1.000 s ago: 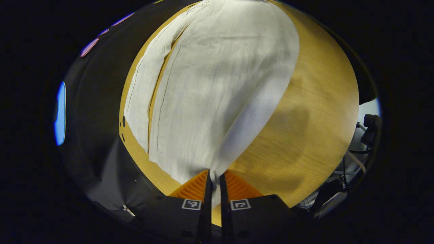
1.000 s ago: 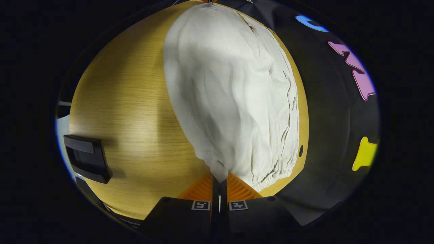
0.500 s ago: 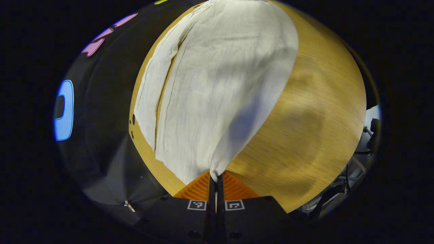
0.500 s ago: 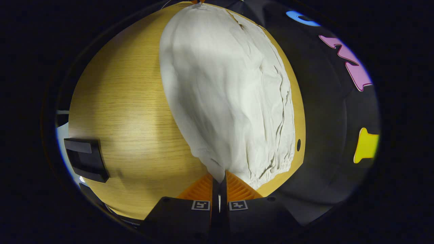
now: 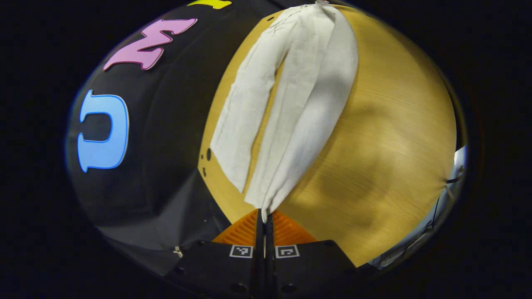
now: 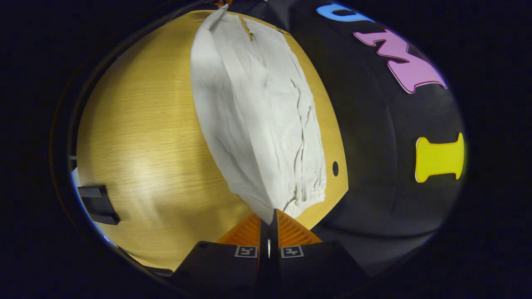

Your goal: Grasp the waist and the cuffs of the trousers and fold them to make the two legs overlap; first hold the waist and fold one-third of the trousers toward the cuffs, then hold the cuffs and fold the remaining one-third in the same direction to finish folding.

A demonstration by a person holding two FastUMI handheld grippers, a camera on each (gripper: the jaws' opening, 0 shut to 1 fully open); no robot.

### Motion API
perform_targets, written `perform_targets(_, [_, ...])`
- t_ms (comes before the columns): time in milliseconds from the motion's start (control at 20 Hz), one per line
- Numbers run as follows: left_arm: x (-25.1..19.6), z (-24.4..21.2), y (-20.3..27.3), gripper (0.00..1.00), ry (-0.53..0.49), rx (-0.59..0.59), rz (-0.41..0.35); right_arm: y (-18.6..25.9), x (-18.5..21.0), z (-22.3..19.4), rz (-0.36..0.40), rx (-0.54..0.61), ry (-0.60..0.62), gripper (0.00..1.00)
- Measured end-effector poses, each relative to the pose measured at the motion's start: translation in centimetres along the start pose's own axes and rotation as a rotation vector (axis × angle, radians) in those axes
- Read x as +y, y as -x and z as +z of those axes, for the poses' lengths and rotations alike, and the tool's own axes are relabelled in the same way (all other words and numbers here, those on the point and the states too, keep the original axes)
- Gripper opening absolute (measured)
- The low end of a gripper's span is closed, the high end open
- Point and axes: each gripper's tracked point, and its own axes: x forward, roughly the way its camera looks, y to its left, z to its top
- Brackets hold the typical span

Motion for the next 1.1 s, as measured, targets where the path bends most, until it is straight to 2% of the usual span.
perform_targets(300, [6.0,2.4,-1.9,0.05,-0.019,-0.045,0.066,-1.3,-6.0,1.4,-0.072,0.003,-0.118,0.05])
perform_targets(550, [12.0,5.0,-5.0,0.05,-0.013,-0.081,0.143,-3.6,-10.9,2.3,-0.139,0.0,-0.305,0.05])
perform_targets(700, [15.6,6.8,-8.4,0.05,0.002,-0.088,0.193,-6.0,-13.9,2.7,-0.192,0.019,-0.417,0.05])
perform_targets(800, [16.8,8.2,-11.2,0.05,0.018,-0.094,0.193,-7.9,-15.8,3.2,-0.213,0.03,-0.495,0.05])
perform_targets(1000, [17.3,9.8,-16.5,0.05,0.006,-0.085,0.162,-11.9,-17.3,3.5,-0.198,0.054,-0.661,0.05])
perform_targets(1100, [16.8,10.0,-18.7,0.05,0.016,-0.082,0.125,-13.8,-17.4,3.1,-0.197,0.086,-0.675,0.05])
